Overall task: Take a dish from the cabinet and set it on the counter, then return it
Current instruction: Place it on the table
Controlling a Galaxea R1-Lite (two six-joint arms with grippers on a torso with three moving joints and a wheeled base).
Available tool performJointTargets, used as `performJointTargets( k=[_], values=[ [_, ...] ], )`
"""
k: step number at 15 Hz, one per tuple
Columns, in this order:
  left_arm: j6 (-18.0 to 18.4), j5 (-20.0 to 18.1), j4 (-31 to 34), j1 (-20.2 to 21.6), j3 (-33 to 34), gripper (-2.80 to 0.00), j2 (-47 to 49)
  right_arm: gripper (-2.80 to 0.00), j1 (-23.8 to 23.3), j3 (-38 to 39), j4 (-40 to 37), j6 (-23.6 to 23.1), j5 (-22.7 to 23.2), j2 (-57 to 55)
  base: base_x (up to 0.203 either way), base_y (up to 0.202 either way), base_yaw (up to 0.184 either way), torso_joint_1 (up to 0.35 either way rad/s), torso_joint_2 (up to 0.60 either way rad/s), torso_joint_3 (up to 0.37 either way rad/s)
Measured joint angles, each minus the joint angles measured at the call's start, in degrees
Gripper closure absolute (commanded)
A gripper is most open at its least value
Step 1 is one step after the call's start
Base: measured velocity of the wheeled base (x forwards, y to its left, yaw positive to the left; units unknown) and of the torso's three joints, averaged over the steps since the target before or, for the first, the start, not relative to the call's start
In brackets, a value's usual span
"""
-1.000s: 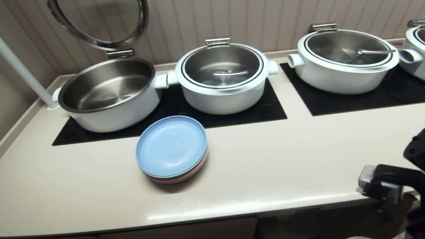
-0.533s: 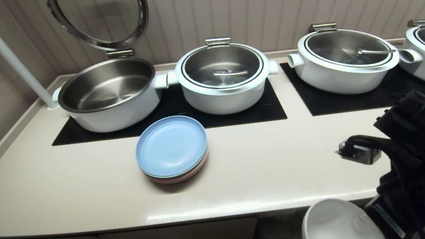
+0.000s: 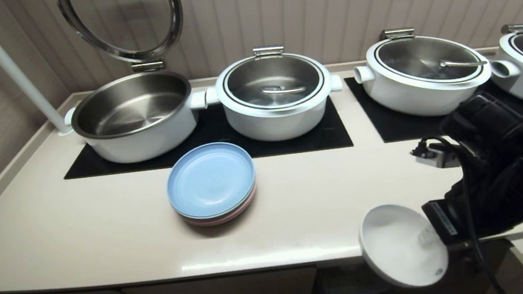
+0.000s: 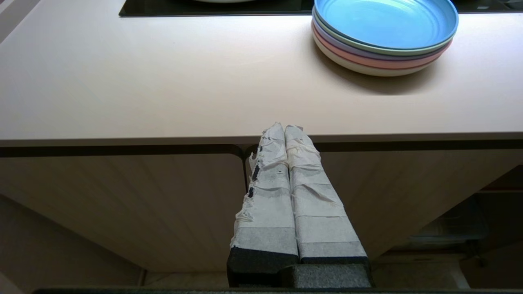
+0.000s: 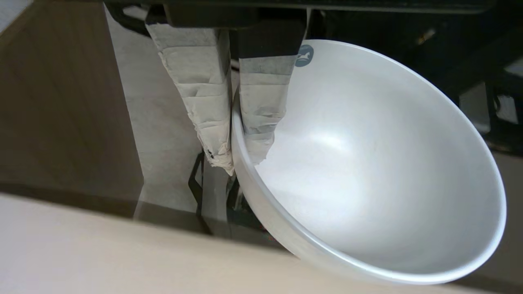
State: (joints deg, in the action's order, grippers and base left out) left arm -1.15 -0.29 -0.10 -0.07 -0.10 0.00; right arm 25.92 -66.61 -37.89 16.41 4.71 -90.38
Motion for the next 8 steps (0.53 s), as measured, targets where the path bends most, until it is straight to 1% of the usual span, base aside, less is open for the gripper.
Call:
performJointTargets(
  k=[3, 5, 8],
  values=[
    [0.0, 0.0, 0.0, 0.0, 0.0, 0.00, 0.0, 0.00, -1.0, -2.9, 5.2, 3.9, -0.1, -4.1, 0.000, 0.000, 0.000, 0.000, 0.00, 0.000],
    [0.0, 0.0, 0.0, 0.0, 0.0, 0.00, 0.0, 0.00, -1.9, -4.9, 5.8, 4.2, -0.1, -6.9, 0.000, 0.000, 0.000, 0.000, 0.00, 0.000],
    [0.0, 0.0, 0.0, 0.0, 0.0, 0.00, 0.0, 0.00, -4.8, -8.1, 6.3, 4.3, -0.2, -10.8, 0.000, 0.000, 0.000, 0.000, 0.00, 0.000]
  ],
)
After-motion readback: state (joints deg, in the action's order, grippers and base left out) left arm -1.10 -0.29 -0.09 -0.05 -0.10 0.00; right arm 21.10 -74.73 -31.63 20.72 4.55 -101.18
